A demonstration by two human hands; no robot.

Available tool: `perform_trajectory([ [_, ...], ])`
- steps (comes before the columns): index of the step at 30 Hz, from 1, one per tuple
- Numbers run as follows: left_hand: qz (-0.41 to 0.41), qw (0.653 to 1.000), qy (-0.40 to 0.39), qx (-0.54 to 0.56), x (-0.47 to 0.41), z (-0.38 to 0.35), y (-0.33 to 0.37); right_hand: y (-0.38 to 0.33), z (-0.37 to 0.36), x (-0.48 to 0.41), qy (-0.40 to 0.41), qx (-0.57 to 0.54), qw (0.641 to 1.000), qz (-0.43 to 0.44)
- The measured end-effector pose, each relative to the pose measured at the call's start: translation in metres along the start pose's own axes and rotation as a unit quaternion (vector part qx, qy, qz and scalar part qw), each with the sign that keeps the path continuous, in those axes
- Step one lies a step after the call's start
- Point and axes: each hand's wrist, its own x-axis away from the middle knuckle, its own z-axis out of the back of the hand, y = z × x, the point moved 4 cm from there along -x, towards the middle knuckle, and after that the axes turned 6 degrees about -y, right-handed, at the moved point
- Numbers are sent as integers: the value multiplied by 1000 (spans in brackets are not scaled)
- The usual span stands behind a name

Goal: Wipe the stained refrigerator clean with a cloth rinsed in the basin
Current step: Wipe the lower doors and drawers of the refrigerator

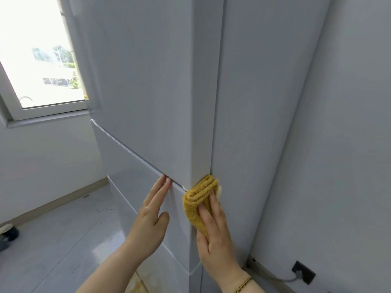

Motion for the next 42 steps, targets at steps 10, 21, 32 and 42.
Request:
perform_trajectory([
  [10,-7,999,-14,-34,-1,4,-3,-18,-2,-24,62,9,998,18],
  [21,19,997,-74,-8,0,8,-2,19,-68,88,-79,-70,972,-210],
  [32,25,997,-72,19,3,6,1,0,-61,84,-142,-228,860,-434],
  [42,-3,997,-78,-21,2,15,-5,-23,1,-18,38,-160,933,-321],
])
